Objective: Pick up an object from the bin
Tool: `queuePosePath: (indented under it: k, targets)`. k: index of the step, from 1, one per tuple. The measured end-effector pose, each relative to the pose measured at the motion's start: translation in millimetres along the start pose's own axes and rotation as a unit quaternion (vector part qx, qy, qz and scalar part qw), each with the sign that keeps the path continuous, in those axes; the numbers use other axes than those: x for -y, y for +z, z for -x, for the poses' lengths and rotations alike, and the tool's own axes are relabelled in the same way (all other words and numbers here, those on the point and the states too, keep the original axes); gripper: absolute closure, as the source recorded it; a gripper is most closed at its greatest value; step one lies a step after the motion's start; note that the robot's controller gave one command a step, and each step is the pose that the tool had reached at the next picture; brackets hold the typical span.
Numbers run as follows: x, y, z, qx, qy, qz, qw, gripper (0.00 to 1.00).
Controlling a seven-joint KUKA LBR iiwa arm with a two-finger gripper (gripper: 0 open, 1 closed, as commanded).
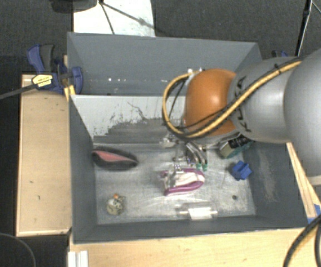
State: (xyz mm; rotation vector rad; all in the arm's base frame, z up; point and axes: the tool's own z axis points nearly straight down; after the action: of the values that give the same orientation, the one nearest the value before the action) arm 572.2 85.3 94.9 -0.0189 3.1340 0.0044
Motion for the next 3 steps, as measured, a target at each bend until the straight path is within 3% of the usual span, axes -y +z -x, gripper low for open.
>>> queuePosePath:
  k: [1,2,3]
  targets:
    - [-5,0,8.9,-0.0014,0.019,-0.001,0.9998,0.0]
    - [-16,12,-2.1,-0.003,0.034,-0.001,0.9994,0.0]
    - [-32,7,-53.3,-0.0039,0.112,-0.001,0.9937,0.0]
